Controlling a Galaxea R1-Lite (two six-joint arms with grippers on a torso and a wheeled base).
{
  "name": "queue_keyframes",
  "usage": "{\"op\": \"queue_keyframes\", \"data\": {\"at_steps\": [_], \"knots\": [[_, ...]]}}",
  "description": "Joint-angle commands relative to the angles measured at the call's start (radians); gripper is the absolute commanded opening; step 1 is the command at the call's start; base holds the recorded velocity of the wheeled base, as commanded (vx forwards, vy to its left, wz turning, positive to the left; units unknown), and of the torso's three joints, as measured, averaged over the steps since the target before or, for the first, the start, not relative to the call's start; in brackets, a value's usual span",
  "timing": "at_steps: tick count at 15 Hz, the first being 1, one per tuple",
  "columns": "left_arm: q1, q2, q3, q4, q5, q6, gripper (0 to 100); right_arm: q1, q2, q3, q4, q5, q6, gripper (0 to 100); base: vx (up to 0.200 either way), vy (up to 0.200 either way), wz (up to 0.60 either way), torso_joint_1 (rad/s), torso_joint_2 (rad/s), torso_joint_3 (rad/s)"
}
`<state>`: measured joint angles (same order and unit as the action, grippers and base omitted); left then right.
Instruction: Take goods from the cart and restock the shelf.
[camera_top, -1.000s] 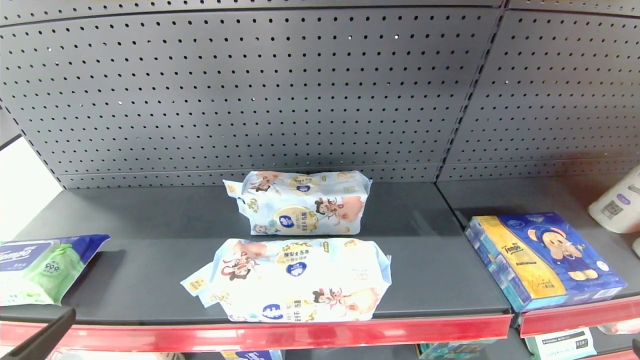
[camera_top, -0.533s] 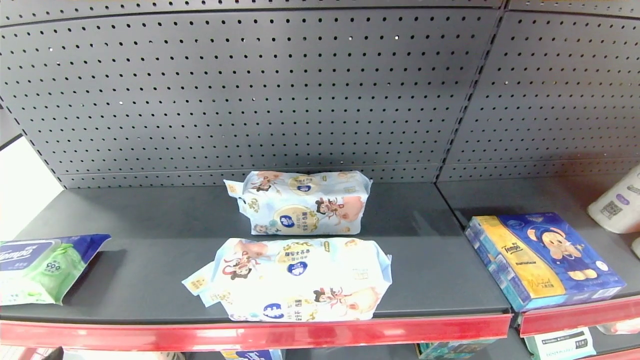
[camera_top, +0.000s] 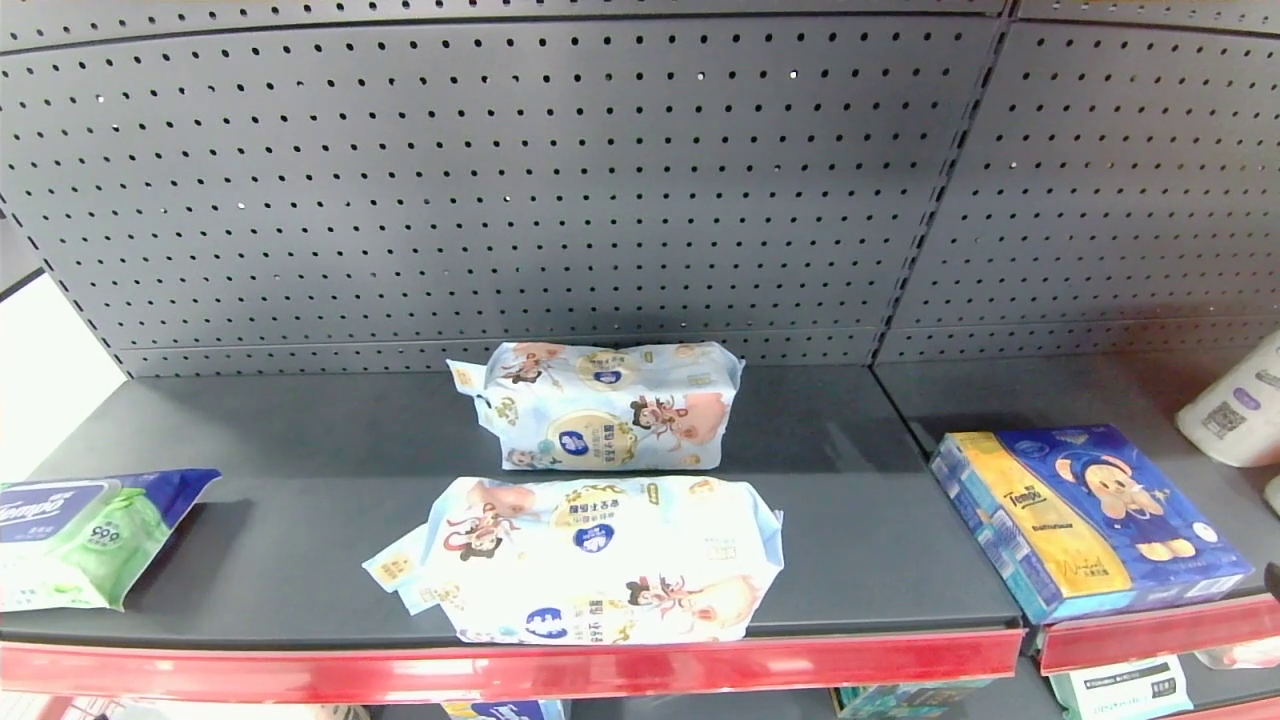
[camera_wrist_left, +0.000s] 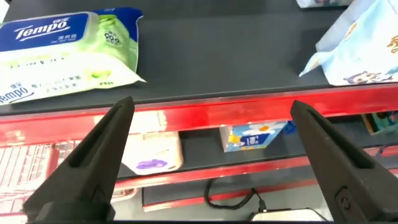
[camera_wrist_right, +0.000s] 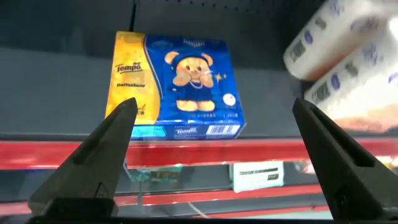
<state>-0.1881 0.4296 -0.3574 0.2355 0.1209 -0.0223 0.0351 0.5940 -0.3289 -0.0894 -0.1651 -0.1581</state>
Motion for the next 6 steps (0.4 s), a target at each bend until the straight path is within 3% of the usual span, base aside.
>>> {"op": "queue_keyframes", "data": {"at_steps": [1,4,6], "knots": [[0.012,-0.041,0.014,0.010,0.002,-0.008,100,-0.017,-0.036,0.025,0.000,-0.002,0.022,100,0.000,0.000,0.00,0.000,0.00,0.000],[0.073,-0.061,-0.002,0.077,0.002,-0.056,100,-0.018,-0.082,0.057,0.000,-0.002,0.022,100,0.000,0.000,0.00,0.000,0.00,0.000],[0.076,-0.060,-0.009,0.079,0.003,-0.059,100,-0.018,-0.079,0.057,0.000,0.001,0.023,100,0.000,0.000,0.00,0.000,0.00,0.000]]}}
